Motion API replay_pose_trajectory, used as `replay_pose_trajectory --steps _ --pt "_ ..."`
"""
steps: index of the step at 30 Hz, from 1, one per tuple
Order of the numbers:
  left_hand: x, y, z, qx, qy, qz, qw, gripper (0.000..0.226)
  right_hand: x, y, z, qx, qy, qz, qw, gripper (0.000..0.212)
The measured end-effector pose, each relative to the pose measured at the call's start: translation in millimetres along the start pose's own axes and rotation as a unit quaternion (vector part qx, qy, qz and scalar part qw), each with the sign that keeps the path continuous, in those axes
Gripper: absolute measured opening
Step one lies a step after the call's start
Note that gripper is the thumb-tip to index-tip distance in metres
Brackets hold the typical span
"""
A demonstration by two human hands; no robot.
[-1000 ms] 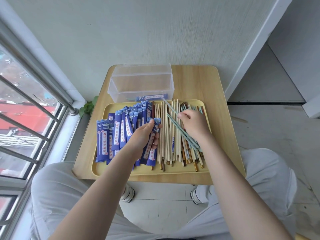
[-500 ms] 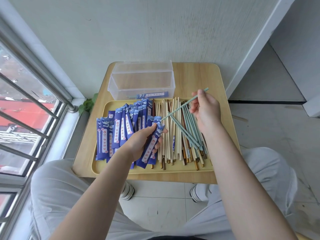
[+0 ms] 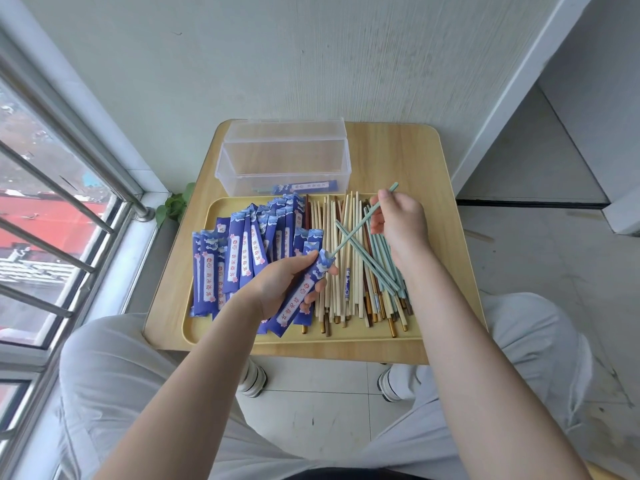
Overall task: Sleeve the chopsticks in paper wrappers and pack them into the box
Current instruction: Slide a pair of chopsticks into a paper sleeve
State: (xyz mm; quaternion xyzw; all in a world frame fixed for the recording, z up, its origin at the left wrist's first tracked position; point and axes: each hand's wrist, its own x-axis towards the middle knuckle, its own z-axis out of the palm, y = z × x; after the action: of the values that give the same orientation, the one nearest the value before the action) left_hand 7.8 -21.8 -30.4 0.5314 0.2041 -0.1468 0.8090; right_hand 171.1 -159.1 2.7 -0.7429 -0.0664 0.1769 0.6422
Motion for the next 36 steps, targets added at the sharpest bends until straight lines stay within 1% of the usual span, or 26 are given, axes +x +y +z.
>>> replay_pose_trajectory --steps 3,6,8,11,13,15,16,17,19,20,23,27,33,36 --pt "1.8 2.8 4.2 -0.002 0.022 -0.008 1.0 0.043 -4.7 3.7 6.5 -0.055 -0.03 -0.024 0.998 0.009" --pt "5.1 8.6 11.9 -0.01 0.064 -0.008 0.998 0.043 -13.2 8.2 13.7 -0.086 -0.056 -0.052 0.993 0.023" --pt "7.8 13.0 16.8 -0.024 0.093 -0.013 0.995 0.043 -18.5 12.3 19.0 -0.12 -0.085 -0.058 0.988 0.023" --pt "11.9 18.2 19.9 -0.034 0.124 -0.019 0.992 0.042 -25.1 18.3 25.3 -0.16 -0.128 -0.067 0.977 0.017" --pt "13.7 19.4 20.3 -0.041 0.14 -0.026 0.989 0.043 -24.0 21.9 23.3 -0.201 -0.123 -0.08 0.969 0.02" --pt "14.4 19.7 19.7 -0.034 0.162 -0.029 0.986 0.045 -19.7 26.1 16.5 -0.26 -0.091 -0.082 0.958 0.019" --pt "14.6 19.4 19.3 -0.025 0.173 -0.031 0.984 0.045 -17.4 28.9 12.2 -0.309 -0.07 -0.085 0.945 0.015" --pt "14.8 18.8 19.0 -0.014 0.183 -0.034 0.982 0.046 -15.5 32.4 7.7 -0.368 -0.051 -0.088 0.924 0.011" --pt "15.0 17.3 19.5 0.001 0.2 -0.037 0.979 0.046 -13.5 39.6 1.5 -0.468 -0.043 -0.083 0.879 0.009" --pt "15.2 16.2 20.3 0.007 0.208 -0.037 0.977 0.046 -13.5 42.0 -0.2 -0.491 -0.047 -0.073 0.867 0.01" --pt "15.5 12.2 22.6 0.018 0.221 -0.039 0.974 0.045 -11.2 49.2 0.4 -0.503 -0.056 -0.05 0.861 0.016" --pt "15.9 8.3 21.0 0.024 0.227 -0.038 0.973 0.044 -8.9 55.9 4.4 -0.51 -0.063 -0.04 0.857 0.028" --pt "14.1 6.4 18.9 0.02 0.236 -0.03 0.971 0.043 -9.7 58.0 6.2 -0.498 -0.077 -0.028 0.863 0.032" --pt "13.6 6.0 19.2 0.021 0.233 -0.028 0.972 0.043 -10.5 55.5 5.2 -0.485 -0.1 -0.017 0.869 0.036"
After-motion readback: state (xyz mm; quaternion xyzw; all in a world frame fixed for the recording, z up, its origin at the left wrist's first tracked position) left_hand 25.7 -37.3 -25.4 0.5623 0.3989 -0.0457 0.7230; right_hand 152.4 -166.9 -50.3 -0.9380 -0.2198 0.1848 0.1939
